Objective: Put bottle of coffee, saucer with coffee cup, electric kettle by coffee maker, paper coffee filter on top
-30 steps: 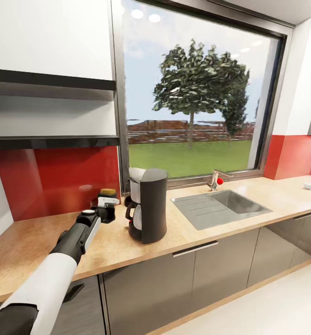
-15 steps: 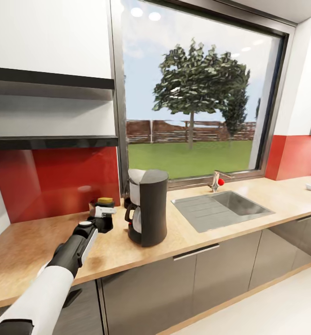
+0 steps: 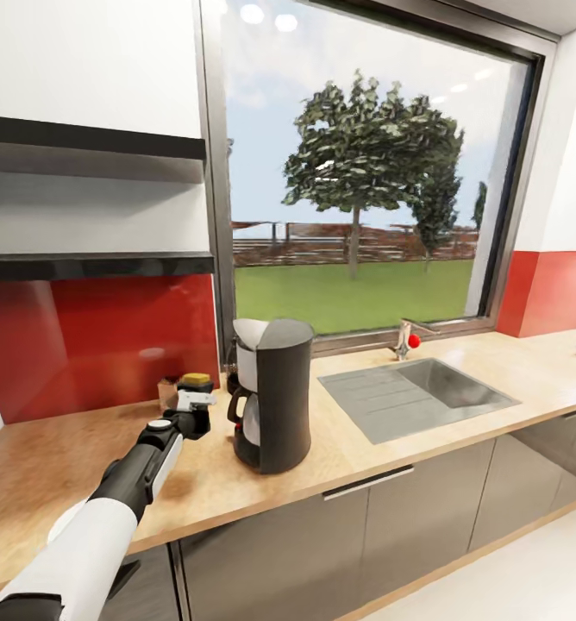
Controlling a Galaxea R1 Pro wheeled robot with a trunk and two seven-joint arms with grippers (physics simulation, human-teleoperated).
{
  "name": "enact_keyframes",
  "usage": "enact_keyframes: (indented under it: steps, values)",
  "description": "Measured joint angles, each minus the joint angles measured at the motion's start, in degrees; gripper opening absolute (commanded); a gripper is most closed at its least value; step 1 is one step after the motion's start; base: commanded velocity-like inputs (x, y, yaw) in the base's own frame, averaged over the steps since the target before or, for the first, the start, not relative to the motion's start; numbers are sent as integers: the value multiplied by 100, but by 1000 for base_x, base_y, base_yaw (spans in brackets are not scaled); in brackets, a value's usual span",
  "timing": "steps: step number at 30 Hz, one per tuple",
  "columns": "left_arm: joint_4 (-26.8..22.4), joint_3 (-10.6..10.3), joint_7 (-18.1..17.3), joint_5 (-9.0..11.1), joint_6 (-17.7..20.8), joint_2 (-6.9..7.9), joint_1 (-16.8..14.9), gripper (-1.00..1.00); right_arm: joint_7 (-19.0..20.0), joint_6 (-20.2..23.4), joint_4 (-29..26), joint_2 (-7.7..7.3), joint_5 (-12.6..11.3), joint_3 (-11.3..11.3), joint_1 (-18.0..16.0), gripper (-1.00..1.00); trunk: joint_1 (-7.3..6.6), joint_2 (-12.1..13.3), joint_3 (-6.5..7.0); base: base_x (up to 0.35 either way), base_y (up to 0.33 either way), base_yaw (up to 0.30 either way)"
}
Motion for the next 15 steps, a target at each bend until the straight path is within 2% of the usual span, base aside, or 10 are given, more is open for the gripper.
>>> enact_keyframes:
  steps: [4,11,15]
  values:
    - [85,0,0,1,-6,4,-1,-100,0,0,0,1,-3,0,0,100,1,1,0,218,0,0]
    - [79,0,-14,12,-4,9,-1,-100,0,0,0,0,-9,0,0,100,3,0,1,16,0,0]
    - [71,0,-16,24,-25,5,-1,-100,0,0,0,1,-9,0,0,100,91,-158,-88,0,0,0]
